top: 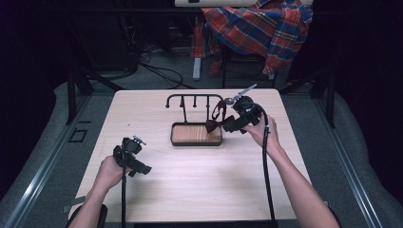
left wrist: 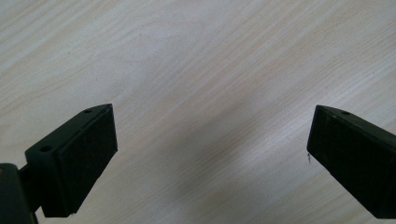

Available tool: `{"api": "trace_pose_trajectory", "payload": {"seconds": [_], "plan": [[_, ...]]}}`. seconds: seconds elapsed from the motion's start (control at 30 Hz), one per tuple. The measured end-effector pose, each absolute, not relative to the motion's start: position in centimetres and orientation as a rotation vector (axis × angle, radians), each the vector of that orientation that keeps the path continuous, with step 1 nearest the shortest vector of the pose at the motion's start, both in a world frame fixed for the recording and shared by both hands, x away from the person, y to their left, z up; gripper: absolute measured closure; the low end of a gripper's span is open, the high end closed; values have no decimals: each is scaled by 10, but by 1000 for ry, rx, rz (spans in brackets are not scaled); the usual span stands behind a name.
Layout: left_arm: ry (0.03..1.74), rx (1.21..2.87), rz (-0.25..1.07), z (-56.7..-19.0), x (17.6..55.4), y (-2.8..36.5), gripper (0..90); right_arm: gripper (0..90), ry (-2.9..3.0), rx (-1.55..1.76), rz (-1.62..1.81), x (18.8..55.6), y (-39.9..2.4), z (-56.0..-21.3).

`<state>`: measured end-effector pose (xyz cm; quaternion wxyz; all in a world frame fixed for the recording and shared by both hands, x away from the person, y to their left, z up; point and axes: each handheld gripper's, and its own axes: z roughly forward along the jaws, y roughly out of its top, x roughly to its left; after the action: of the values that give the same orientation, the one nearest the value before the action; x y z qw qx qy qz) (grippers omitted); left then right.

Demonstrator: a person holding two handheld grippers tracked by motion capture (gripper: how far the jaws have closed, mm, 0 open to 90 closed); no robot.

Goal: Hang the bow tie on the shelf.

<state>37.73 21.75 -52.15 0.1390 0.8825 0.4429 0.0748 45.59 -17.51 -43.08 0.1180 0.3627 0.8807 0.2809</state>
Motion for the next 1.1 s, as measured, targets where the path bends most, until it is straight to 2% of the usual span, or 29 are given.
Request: {"api": "trace_pose_trajectory", "payload": {"seconds": [0.4, 1.1], "plan": [[1281, 2551, 215, -521, 377, 218, 16, 1, 2659, 1011, 771, 435, -175, -427], [1282, 2551, 213, -522, 377, 217, 16, 0, 2730, 959, 712, 407, -180, -441]]}}
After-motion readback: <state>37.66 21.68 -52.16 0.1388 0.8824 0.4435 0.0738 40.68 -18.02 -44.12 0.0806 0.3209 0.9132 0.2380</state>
